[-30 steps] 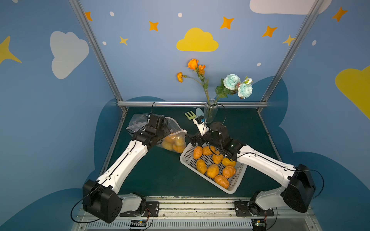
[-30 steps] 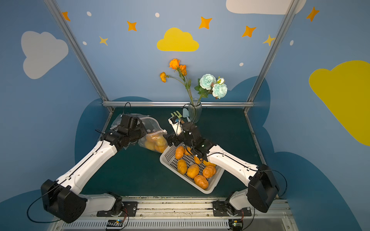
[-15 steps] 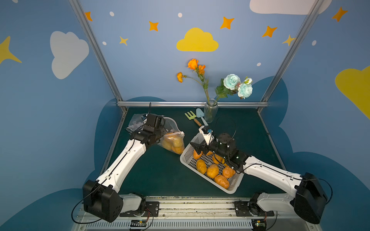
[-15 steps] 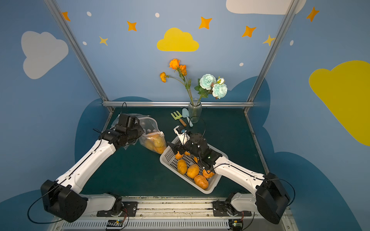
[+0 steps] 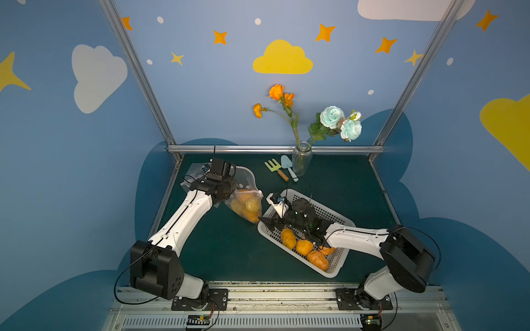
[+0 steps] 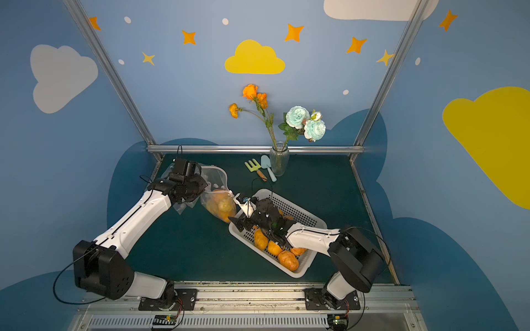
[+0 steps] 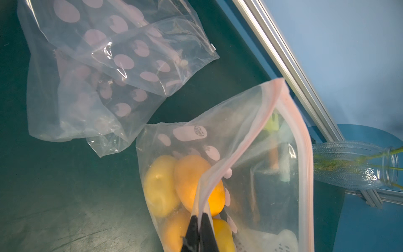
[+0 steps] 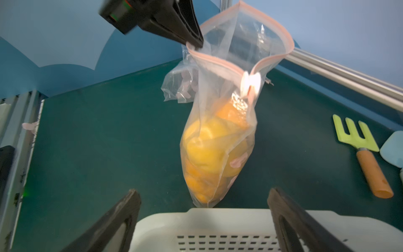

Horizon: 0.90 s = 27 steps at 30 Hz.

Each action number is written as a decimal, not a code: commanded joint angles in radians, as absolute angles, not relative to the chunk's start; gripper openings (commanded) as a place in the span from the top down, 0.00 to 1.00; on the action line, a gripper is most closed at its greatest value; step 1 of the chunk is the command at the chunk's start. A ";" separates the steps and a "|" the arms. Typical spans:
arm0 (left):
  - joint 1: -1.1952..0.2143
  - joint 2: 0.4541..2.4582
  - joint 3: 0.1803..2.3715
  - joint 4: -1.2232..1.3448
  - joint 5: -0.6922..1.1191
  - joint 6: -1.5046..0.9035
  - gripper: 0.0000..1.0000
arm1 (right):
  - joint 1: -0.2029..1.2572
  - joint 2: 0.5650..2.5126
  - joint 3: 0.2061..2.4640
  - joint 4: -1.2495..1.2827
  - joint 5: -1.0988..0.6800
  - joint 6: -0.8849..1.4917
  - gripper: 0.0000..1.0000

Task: Put the potatoes into a zipper bag and zip it
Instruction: Zip the zipper on the zipper food storage bag.

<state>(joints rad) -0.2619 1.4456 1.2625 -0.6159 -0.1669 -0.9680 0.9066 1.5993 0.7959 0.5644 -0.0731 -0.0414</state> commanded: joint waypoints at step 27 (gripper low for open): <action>-0.254 1.369 1.224 -0.591 -0.143 -0.963 0.97 | 0.819 1.804 0.798 1.163 -0.360 -0.047 0.33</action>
